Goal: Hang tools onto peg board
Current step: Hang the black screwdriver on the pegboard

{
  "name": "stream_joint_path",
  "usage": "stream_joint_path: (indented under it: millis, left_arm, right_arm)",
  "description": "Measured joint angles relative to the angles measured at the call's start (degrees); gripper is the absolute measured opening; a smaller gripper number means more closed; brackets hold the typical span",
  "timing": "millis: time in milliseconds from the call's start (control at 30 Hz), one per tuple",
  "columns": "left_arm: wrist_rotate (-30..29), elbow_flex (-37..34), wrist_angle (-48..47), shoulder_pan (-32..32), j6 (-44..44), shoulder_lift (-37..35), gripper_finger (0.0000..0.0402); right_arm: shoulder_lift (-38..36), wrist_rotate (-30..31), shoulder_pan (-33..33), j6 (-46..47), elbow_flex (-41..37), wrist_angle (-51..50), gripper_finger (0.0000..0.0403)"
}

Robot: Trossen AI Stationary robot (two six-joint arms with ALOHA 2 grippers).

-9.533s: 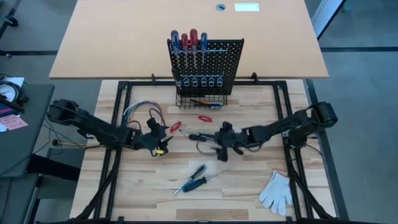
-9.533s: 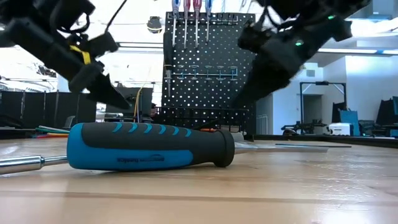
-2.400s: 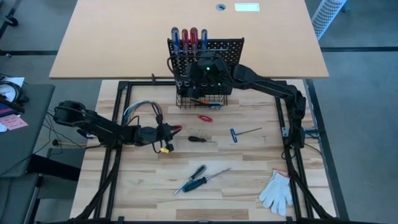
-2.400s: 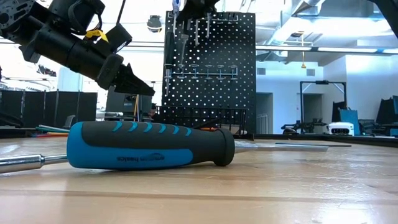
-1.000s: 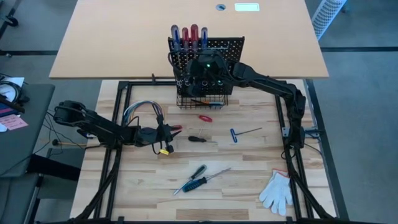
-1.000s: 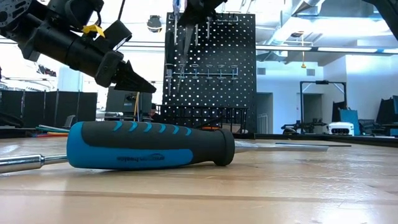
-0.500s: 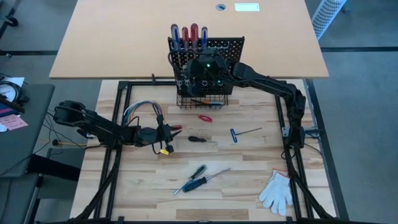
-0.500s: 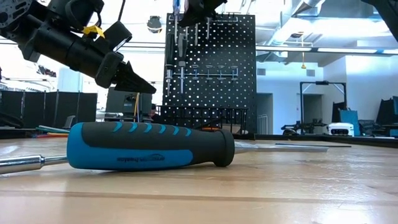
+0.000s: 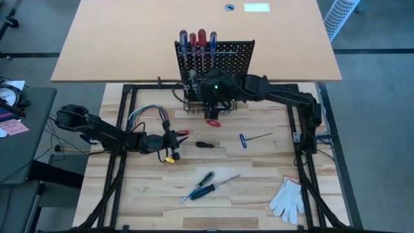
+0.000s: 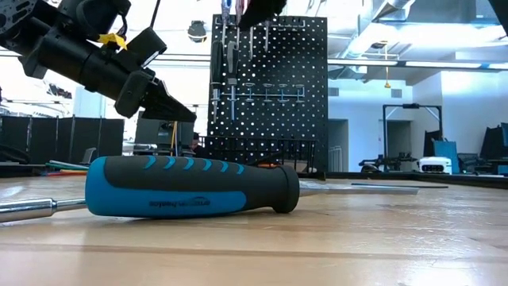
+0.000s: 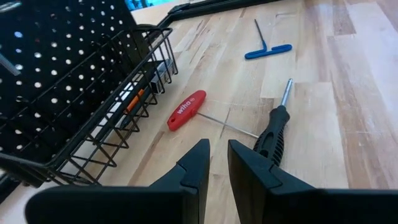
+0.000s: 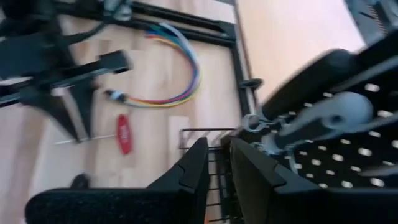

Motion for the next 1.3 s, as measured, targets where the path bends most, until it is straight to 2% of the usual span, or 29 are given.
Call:
stream_joint_path:
  millis: [267,433,567,700,800,900,967,1133,1233,1300]
  left_arm:
    - [-3.15,0.04,-2.67,-2.09,0.50,-2.76,0.0054]
    - [-3.42,0.02,-5.22,-2.77,-0.50,-4.94,0.0054]
    - [-3.51,0.01,-6.23,-2.87,-1.32,-5.49,0.0054]
    - [-3.53,0.02,-6.10,-2.82,-1.46,-5.47,0.0054]
    - [-3.53,0.02,-5.91,-2.75,-1.50,-5.47,0.0054]
    - [-3.53,0.02,-5.83,-2.73,-1.57,-5.47,0.0054]
    - [-3.53,0.02,-5.77,-2.73,-1.76,-5.47,0.0054]
    - [-3.53,0.02,-5.52,-2.71,-1.77,-5.47,0.0054]
    - [-3.53,0.00,-5.54,-2.64,-1.78,-5.45,0.0054]
    - [-3.53,0.02,-5.69,-2.64,-1.87,-5.45,0.0054]
  right_arm:
    - [-1.07,2.07,2.89,1.39,-2.04,-6.29,0.0067]
    - [-6.16,2.25,3.83,4.67,-16.88,-1.49,0.0067]
    - [-13.58,2.31,5.77,8.56,-35.25,11.96,0.0067]
    - [-19.67,2.28,9.42,14.76,-54.18,32.64,0.0067]
    - [-20.08,2.28,12.54,19.66,-66.44,51.51,0.0067]
    - [-16.51,2.26,15.40,22.01,-74.67,69.42,0.0067]
    - [-12.78,2.24,16.69,21.63,-77.30,78.30,0.0067]
    - [-4.78,2.25,18.54,17.92,-76.32,88.48,0.0067]
    - [-1.61,2.04,17.71,19.99,-72.59,87.29,0.0078]
    - [-0.41,2.00,16.70,18.87,-69.58,81.59,0.0099]
